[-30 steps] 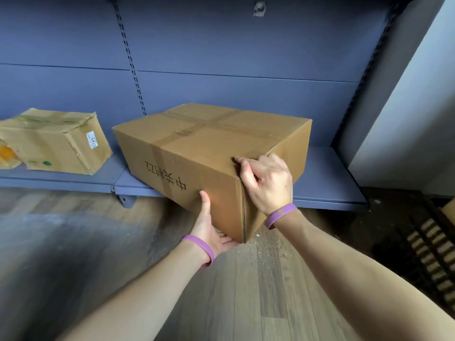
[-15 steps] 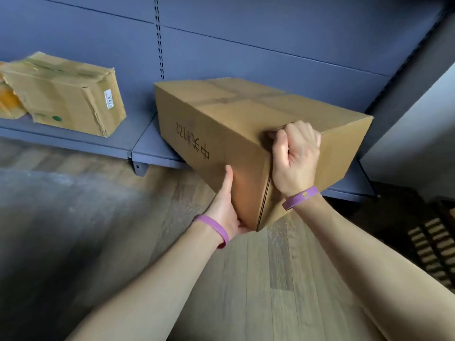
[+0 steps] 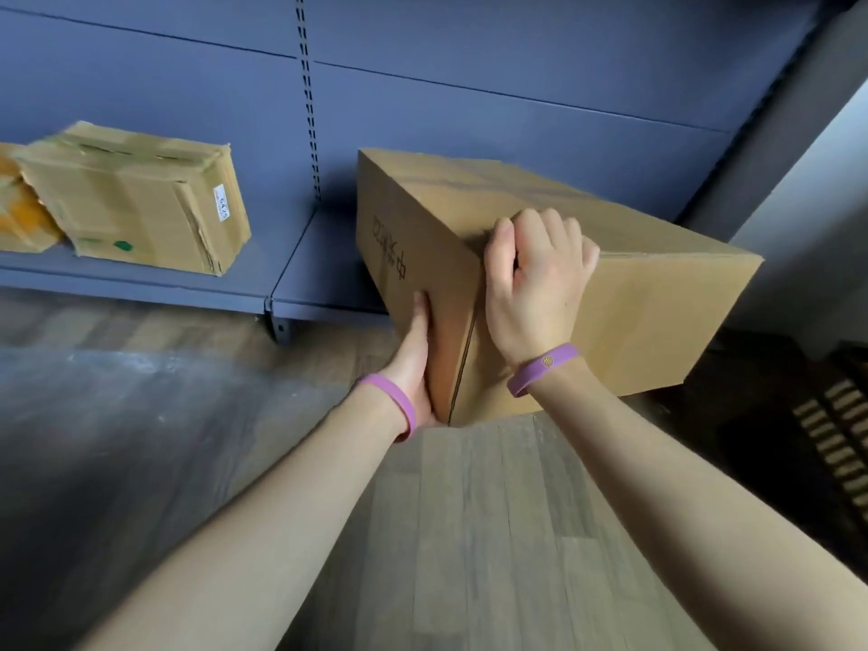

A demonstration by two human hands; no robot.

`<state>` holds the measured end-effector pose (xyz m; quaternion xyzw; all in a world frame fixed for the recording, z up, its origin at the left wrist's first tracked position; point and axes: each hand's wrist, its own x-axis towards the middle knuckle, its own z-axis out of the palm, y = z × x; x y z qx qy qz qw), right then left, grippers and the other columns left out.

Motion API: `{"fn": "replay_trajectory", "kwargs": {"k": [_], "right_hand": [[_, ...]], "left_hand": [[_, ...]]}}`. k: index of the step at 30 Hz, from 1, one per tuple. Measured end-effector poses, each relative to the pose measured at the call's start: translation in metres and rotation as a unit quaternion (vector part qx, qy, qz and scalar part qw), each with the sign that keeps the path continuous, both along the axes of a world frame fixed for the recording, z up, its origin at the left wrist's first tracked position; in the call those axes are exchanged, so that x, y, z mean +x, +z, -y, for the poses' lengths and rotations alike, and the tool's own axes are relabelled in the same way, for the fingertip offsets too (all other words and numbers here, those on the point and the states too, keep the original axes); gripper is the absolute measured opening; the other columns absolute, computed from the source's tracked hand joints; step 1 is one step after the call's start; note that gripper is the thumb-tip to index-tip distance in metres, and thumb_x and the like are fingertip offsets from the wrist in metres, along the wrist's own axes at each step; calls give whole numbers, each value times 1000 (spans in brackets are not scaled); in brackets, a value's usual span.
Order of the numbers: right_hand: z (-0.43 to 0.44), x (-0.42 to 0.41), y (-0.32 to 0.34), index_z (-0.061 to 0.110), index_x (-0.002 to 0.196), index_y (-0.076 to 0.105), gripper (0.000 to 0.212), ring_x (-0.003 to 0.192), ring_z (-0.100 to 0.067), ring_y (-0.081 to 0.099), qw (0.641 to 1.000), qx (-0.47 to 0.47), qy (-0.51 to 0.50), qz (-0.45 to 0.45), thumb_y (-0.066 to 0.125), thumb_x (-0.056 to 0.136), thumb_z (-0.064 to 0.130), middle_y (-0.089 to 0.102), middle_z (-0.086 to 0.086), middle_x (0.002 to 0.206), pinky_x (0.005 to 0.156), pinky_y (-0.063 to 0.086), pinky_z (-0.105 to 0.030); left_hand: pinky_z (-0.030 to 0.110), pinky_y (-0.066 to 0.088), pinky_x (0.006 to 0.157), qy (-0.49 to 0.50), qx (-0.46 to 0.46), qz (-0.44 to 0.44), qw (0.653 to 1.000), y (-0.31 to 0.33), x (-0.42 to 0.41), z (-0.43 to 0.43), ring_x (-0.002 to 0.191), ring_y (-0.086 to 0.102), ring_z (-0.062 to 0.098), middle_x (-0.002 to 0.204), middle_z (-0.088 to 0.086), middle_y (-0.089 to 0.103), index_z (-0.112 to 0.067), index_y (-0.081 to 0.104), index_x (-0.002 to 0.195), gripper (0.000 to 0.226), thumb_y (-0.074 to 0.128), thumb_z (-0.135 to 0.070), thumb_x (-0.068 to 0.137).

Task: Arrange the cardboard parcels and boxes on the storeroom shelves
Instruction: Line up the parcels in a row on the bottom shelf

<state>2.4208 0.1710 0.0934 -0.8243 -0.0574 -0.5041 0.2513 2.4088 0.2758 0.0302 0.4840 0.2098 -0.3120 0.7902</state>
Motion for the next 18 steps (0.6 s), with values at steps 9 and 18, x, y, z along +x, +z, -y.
{"fn": "replay_trajectory", "kwargs": {"k": [9,18], "right_hand": [[36,-2,2,12,124,63,37,126,-30,50,978,-103,176,-46,58,96,36,55,-9,139,108,34,-39],[168,23,15,27,142,48,78,145,-39,21,985,98,-54,-135,52,79,73,23,-18,159,117,15,-52]], "left_hand": [[41,58,75,124,71,8,990,5,-5,-14,87,69,31,79,13,76,-16,68,106,85,39,-90,79],[35,54,71,153,106,12,983,11,-11,-10,84,68,33,72,8,75,-18,65,99,67,44,-81,85]]}}
